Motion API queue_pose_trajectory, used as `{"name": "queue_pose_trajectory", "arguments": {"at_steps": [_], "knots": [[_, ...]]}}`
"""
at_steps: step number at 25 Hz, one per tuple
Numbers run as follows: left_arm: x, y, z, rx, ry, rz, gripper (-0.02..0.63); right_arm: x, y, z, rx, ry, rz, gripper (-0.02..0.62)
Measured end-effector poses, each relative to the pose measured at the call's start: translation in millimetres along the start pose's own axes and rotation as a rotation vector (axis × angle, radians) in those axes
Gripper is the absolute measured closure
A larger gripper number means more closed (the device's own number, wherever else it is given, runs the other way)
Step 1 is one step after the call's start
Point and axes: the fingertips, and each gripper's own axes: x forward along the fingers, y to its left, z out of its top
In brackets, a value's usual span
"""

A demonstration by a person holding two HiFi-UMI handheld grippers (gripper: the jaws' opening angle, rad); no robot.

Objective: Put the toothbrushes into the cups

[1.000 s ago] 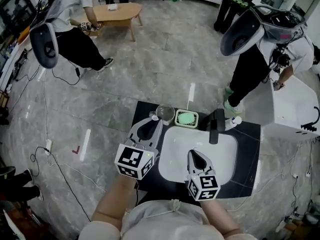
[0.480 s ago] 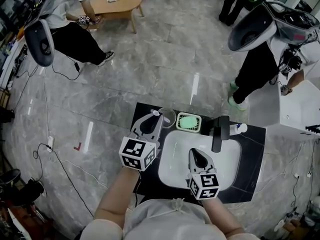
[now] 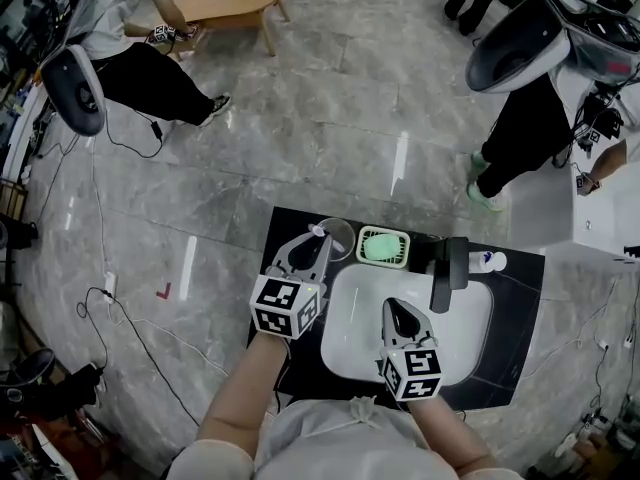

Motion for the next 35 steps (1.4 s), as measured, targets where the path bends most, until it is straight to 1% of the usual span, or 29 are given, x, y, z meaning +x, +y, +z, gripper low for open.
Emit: {"name": "queue_pose_trajectory", "arguments": {"at_steps": [4,7,9,13,18,23,28,31,32,33,34,35], "knots": [[8.3,2.3,-11.6,-0.058,0.02,-0.016,0.572,0.7,-2.4,-3.9,-0.021,0.007,-0.016,0.569],[12.1,1.8,-22.4,-0.079,0.037,-0.019,0.572,1.2,-2.7,-11.4,-0.03,0.021,-0.014,0.569],[13.5,3.3,-28.0,-0.087,0.039,-0.013,0.572,2.0,-4.3,-16.5,-0.025,0.033,-0.013,0.569],[13.6,17.7,-27.1,-0.11,0.031,0.013,0.572,6.1,-2.7,-15.3,-0.023,0.044,-0.011,0.569],[15.9,33.1,-29.2,-0.162,0.03,0.027,0.571,8.1,-0.3,-15.1,-0.058,0.053,-0.013,0.569],[16.3,48.9,-37.5,-0.21,0.039,0.042,0.571,9.7,2.4,-21.8,-0.057,0.066,0.001,0.569],[17.0,53.5,-41.1,-0.209,0.055,0.07,0.569,11.8,3.2,-26.0,-0.096,0.075,0.009,0.569],[16.9,52.1,-44.2,-0.21,0.071,0.08,0.566,11.5,4.2,-26.9,-0.098,0.078,0.01,0.569],[17.1,51.3,-45.8,-0.21,0.08,0.08,0.534,11.3,4.5,-26.5,-0.097,0.078,0.01,0.569],[17.4,50.4,-47.4,-0.212,0.09,0.078,0.475,11.1,4.7,-26.0,-0.097,0.077,0.01,0.569],[17.4,49.4,-48.8,-0.213,0.097,0.076,0.436,10.8,4.9,-25.5,-0.097,0.076,0.01,0.569],[16.9,48.5,-49.7,-0.215,0.102,0.074,0.414,10.5,4.9,-25.2,-0.098,0.075,0.01,0.569]]}}
